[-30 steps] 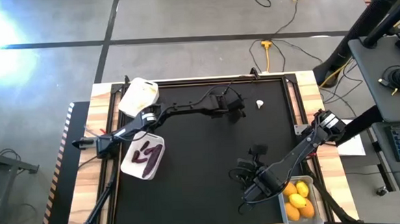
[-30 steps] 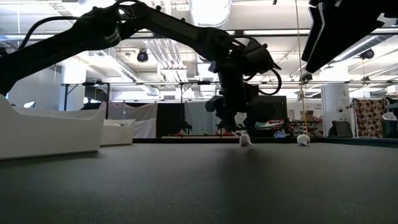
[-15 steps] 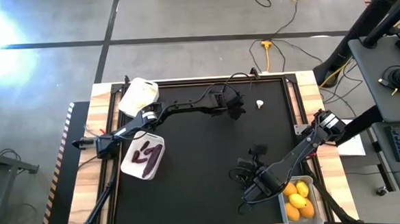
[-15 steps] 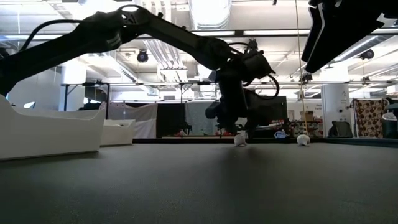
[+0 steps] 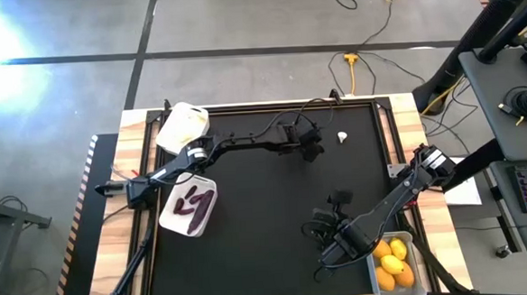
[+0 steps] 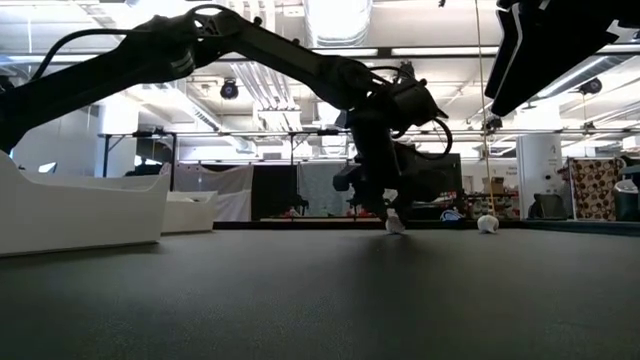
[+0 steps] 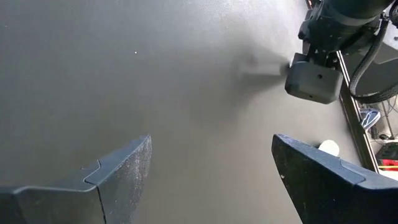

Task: Sort produce into baskets
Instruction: Put the garlic into the top white bin

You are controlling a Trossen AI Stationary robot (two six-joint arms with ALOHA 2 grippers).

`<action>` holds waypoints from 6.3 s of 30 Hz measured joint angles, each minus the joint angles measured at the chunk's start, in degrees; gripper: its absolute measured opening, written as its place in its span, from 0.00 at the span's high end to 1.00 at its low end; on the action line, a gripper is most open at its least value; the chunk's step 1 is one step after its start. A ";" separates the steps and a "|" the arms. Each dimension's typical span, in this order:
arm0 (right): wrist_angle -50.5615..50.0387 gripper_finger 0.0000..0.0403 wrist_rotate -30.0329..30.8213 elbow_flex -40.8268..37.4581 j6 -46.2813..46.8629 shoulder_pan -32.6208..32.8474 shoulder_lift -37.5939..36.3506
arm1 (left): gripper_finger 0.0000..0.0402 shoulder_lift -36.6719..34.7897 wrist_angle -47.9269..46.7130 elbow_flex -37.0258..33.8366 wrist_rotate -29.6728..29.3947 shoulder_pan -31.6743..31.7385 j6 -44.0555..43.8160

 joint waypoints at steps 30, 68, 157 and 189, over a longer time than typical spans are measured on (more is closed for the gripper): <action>-0.83 0.19 -3.18 0.70 -1.49 0.00 -1.50 | 0.91 -0.15 -2.47 2.33 8.16 -2.97 8.03; -7.61 0.19 -10.49 1.13 1.83 0.48 -11.19 | 0.47 2.52 -6.83 4.99 7.94 -11.90 10.98; 29.98 0.30 -19.16 -33.31 -22.51 -68.20 -19.56 | 0.40 -99.03 5.22 -90.90 -1.96 14.64 2.53; 43.99 0.77 -27.53 -33.71 -29.42 -64.38 -13.02 | 0.43 -100.08 58.34 -106.44 10.56 -4.51 21.97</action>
